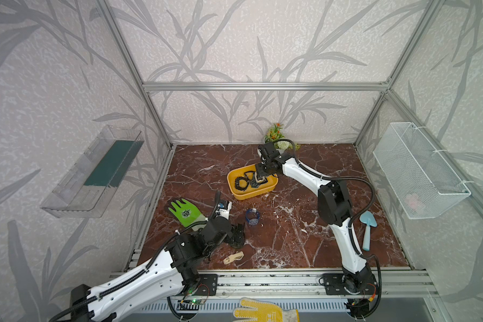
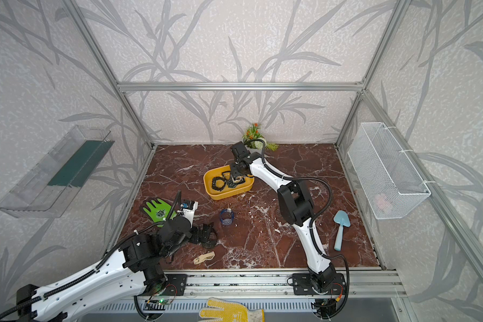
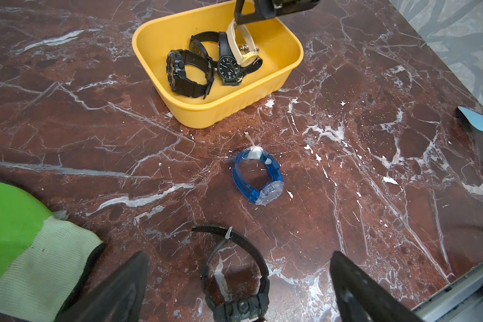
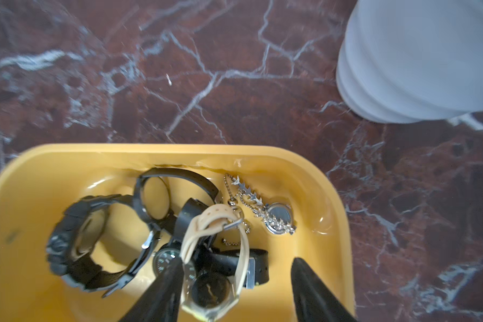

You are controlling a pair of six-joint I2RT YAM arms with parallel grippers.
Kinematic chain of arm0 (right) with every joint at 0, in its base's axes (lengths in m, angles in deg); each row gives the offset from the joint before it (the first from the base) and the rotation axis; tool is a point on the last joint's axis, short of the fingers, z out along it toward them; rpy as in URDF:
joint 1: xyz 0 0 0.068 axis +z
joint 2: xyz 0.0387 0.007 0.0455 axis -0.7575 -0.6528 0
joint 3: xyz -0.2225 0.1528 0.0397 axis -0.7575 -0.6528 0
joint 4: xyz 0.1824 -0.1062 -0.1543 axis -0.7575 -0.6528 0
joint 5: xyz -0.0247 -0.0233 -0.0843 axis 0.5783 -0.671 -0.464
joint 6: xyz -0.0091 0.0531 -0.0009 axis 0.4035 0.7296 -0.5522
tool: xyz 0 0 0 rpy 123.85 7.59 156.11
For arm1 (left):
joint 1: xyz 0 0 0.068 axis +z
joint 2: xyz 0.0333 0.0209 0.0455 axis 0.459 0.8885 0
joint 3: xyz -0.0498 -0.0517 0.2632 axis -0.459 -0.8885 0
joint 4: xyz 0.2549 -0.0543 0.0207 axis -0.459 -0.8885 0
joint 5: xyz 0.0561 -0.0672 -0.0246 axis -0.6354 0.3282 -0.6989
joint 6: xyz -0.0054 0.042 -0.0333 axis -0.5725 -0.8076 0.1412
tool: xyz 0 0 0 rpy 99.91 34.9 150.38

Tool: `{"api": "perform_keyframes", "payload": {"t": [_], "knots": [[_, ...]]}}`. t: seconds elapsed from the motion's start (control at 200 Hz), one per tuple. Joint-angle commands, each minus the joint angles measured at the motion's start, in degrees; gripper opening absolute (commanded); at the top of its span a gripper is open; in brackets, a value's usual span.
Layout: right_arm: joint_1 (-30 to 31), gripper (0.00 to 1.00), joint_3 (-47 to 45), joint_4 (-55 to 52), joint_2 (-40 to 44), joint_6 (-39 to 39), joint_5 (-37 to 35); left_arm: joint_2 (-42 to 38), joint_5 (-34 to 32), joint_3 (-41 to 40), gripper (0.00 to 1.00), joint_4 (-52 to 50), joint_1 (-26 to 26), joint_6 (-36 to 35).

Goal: Put the watch into the storage box
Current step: Place the watch in the storage box, then pick up the watch at the center of the board.

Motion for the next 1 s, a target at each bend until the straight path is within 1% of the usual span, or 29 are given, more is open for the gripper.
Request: {"api": "perform_keyframes", "payload": {"t": [0.0, 0.09, 0.23, 0.3, 0.355, 0.49, 0.555, 0.585, 0.645, 0.695, 0.725, 0.81, 0.865, 0.995], "knots": [[-0.1, 0.7, -4.8, 5.6, 10.0, 0.0, 1.2, 0.5, -3.4, 1.3, 0.99, 0.4, -0.3, 1.4], [0.0, 0.76, -13.1, 10.1, 16.8, 0.5, 2.2, 1.1, -4.7, 1.6, 0.99, 0.7, -0.2, 1.9], [1.0, 0.85, -27.6, 16.0, 27.8, 0.8, 1.3, 4.9, -3.0, 3.1, 0.98, 1.7, -0.1, 0.5], [2.1, 0.89, -35.5, 19.2, 34.0, 0.4, 0.5, 7.5, -4.3, 4.3, 0.97, 0.8, -0.1, 2.9], [3.1, 0.96, -41.4, 21.3, 38.5, 0.4, -0.1, 9.2, -4.1, 4.7, 0.97, 1.6, -0.1, 2.6], [5.8, 0.97, -53.4, 22.0, 48.4, 2.4, -0.9, 12.2, -4.3, 5.8, 0.94, 2.2, 0.5, 1.7], [7.3, 0.97, -58.5, 22.0, 52.6, 4.0, -1.5, 13.5, -2.9, 6.2, 0.89, 2.3, 1.3, 2.0], [8.1, 0.97, -60.4, 21.9, 54.2, 4.7, -1.4, 14.2, -0.9, 6.4, 0.86, 2.4, 2.3, 2.4], [10.1, 0.97, -63.4, 21.1, 57.3, 5.7, -2.3, 15.9, 4.5, 6.6, 0.79, 2.5, 6.0, 4.0], [12.4, 0.97, -65.2, 20.3, 59.5, 6.1, -4.1, 17.5, 9.7, 6.6, 0.75, 3.3, 9.2, 4.8], [13.9, 0.97, -66.3, 20.0, 60.7, 6.4, -5.5, 18.2, 11.7, 6.7, 0.73, 3.8, 10.7, 4.8], [17.9, 0.97, -69.1, 20.5, 62.9, 7.8, -8.4, 20.0, 13.2, 7.6, 0.71, 4.4, 12.3, 4.4], [19.6, 0.98, -70.3, 20.8, 63.4, 8.7, -9.3, 21.2, 13.8, 8.7, 0.67, 4.6, 12.6, 3.9], [23.1, 0.98, -72.1, 21.4, 64.1, 9.9, -10.9, 25.4, 16.7, 11.0, 0.64, 4.5, 13.0, 3.6]]}}
